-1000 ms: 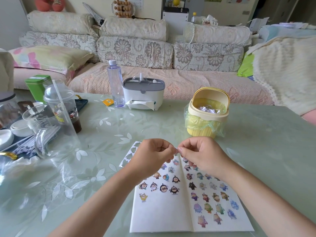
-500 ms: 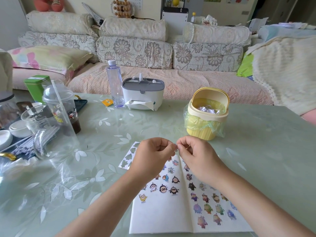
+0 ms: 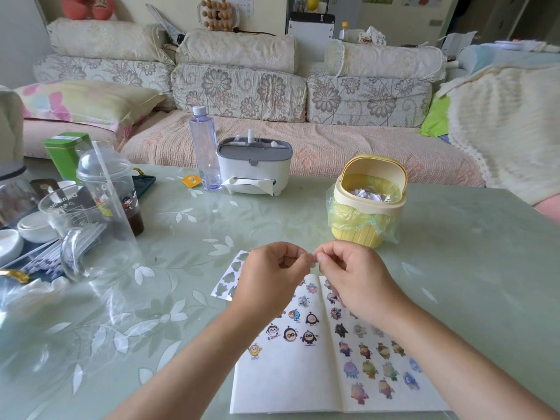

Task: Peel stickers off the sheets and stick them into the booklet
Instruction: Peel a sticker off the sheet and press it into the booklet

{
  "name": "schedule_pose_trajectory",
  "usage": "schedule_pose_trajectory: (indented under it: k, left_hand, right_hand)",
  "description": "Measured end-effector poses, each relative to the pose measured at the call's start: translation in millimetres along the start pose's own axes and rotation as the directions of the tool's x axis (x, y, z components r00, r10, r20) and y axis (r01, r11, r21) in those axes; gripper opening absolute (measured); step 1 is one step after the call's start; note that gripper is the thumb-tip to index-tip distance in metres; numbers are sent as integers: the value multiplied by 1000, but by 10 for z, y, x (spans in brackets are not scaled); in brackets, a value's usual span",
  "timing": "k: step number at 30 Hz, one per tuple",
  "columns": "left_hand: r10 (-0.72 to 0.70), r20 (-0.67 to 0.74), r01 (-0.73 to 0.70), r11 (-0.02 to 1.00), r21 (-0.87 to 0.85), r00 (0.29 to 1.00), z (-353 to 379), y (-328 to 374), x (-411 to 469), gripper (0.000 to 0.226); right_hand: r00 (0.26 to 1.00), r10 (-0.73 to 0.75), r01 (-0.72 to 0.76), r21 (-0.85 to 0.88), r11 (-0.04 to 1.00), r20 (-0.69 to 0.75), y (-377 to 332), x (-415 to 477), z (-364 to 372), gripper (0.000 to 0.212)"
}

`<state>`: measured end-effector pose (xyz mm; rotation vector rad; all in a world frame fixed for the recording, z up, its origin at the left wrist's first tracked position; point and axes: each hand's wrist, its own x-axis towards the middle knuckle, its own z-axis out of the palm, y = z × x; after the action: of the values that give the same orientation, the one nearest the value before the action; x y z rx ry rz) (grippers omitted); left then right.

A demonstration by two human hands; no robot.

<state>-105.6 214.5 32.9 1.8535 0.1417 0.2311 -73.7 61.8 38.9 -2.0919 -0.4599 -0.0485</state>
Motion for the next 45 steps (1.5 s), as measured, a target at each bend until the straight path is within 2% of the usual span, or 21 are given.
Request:
schedule_pose_trajectory:
  k: [3,6,7,9,11,14,16,18,23,25,31,34,37,45]
  left_hand:
    - [110,-68,-103,990,99,992,1,-32,-2,6]
    - [422,-151,-334,852,403,894,-5,-113,21,14]
    - [488,-143,-376,801,466,861,-1,-124,25,15]
    - [525,-114,-404,760,509,844,19,-124,21,12]
    - [465,-102,-373,807,458,879,48,-112,1,10]
    - [200,-72,-180,958,223,977,80,-67,-30,10]
    - [98,-48,-92,989,118,994,82,-45,-37,11]
    - [63,-40,-60,995,78,997,70,-36,-30,12]
    - [43,-30,-40,997,72,999,66,-44,-9,15]
    - [61,-8,-60,994,86,998,72,-52,-5,15]
    - [118,72,-121,992,38,990,57,-52,14,14]
    - [114,98,-113,993,-16,989,63,-48,20,17]
    - [133,111,-129,991,-40,985,65,-29,14,16]
    - [111,109,-103,992,-77,988,88,-20,22,14]
  right_hand:
    - [999,43,-42,48,998,-7,-1,6,-10,22]
    - [998,68,-66,82,994,-13,-9,-9,-6,22]
    - [998,68,-66,87,994,-19,-7,-12,-1,23]
    - [997,56,-52,77,996,-48,7,-6,6,22]
    - [995,28,-26,27,999,-94,25,3,15,20]
    - [989,-34,23,-70,997,-145,39,1,13,16]
    - [986,-78,61,-115,992,-149,43,-10,4,14]
    - [983,-114,90,-160,983,-146,46,-15,-1,11]
    - [979,-158,124,-240,963,-128,30,-21,-13,11]
    - [986,-131,105,-230,967,-101,23,-22,-17,12]
    - [995,95,-95,9,995,-33,9,3,-58,14]
    - [994,111,-109,137,985,-5,-35,-25,-90,7]
    - [995,98,-92,175,980,-24,-50,-41,-105,3]
    - [983,152,-124,245,962,-101,-7,-11,-96,14]
